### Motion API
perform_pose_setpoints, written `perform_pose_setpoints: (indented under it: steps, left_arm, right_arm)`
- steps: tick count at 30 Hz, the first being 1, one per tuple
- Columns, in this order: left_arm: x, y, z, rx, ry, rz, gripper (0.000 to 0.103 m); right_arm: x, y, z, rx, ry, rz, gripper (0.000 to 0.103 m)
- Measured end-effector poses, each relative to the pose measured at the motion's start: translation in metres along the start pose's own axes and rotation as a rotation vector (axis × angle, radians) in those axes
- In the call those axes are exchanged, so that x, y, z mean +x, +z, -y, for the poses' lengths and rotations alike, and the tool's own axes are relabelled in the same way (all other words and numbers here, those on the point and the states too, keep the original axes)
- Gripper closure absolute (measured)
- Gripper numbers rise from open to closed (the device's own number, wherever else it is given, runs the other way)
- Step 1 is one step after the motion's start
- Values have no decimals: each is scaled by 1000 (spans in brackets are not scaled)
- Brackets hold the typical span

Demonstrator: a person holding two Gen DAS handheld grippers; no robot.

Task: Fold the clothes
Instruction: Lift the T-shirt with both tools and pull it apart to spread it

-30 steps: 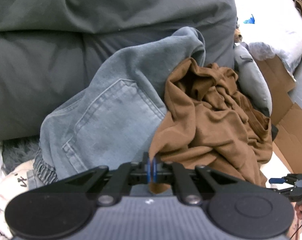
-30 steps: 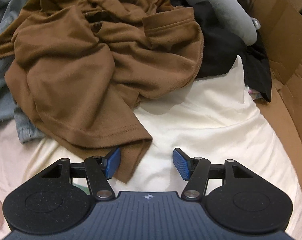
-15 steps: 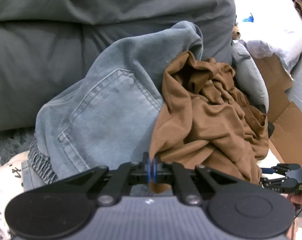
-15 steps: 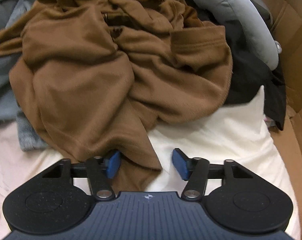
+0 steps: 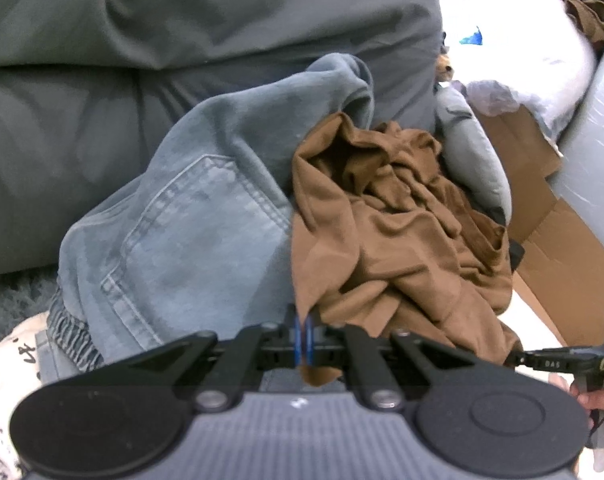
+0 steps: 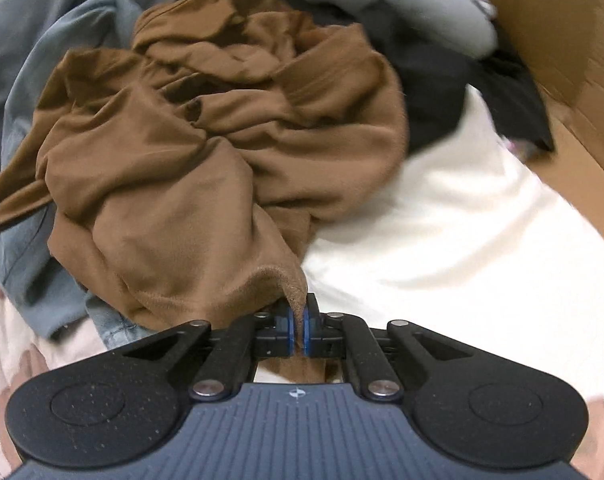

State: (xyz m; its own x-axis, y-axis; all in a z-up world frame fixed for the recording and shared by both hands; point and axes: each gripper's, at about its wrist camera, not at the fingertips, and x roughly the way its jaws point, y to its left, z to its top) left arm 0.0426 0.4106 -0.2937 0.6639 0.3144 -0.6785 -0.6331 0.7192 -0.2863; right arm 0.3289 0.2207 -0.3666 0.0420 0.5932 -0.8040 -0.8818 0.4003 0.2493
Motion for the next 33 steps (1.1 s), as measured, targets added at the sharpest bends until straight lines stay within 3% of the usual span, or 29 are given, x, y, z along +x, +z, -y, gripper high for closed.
perform_pose_setpoints:
  steps: [13,22,28,33]
  left_arm:
    - [-22,-1,9,41,-57,-12,100]
    - [-40,-15,23,82,-123,-89,100]
    - [-57,-20,40,130,-187,-122,100]
    - [-68,-33,48,151,-213,-169,100]
  right_arm:
    - [-55,-52,8,270,-64,73,102]
    - [-113,-88,8,383,-152,123,102]
    - [-147,-103,19,301,-218,82,102]
    - [-169,-110,21,93,-249,-8,102]
